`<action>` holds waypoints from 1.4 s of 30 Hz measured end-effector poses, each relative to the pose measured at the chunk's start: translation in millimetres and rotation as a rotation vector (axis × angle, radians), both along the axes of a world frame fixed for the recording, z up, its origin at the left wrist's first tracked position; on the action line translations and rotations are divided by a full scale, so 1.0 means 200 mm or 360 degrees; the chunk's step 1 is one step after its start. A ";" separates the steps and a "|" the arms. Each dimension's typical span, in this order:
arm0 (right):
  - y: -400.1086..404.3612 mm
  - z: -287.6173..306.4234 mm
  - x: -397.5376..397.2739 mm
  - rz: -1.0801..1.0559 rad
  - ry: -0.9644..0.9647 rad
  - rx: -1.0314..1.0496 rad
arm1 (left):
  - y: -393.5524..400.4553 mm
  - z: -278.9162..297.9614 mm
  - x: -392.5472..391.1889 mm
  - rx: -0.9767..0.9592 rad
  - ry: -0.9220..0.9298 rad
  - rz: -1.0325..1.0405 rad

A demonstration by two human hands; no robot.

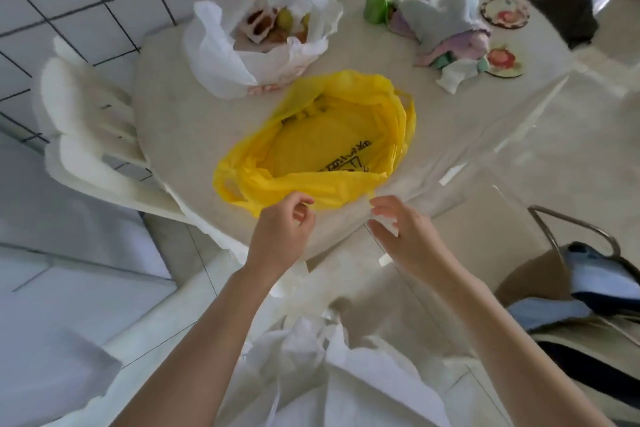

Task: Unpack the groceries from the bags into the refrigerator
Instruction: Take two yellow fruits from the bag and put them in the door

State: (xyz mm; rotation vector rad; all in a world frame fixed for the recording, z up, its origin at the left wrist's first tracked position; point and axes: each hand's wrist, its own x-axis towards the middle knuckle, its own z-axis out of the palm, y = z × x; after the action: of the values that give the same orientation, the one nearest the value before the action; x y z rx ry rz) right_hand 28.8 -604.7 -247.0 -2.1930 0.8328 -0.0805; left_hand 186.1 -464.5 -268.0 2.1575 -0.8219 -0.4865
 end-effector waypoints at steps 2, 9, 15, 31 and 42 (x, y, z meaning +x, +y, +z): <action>-0.11 0.00 0.10 0.0028 -0.0042 -0.0005 | -0.08 0.02 0.09 -0.0017 -0.0030 0.0049; -0.46 -0.01 0.50 0.0174 -0.0090 0.0005 | -0.35 0.01 0.41 0.0014 -0.0121 0.0176; -0.83 -0.01 0.87 0.0393 -0.0082 -0.0080 | -0.64 0.00 0.72 0.0035 -0.0185 0.0316; -1.75 0.04 2.02 0.0958 0.0015 -0.0347 | -1.42 0.03 1.67 0.0442 -0.0391 0.0276; -2.07 -0.18 2.73 0.1185 0.0166 -0.0630 | -1.84 -0.23 2.27 0.0740 -0.0754 -0.0128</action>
State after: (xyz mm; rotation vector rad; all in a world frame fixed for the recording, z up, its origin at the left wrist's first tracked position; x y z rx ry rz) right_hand 574.8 -1019.3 -282.0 -2.7634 0.0010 0.2589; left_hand 639.7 -831.7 -314.3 2.7354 -1.1416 -0.2147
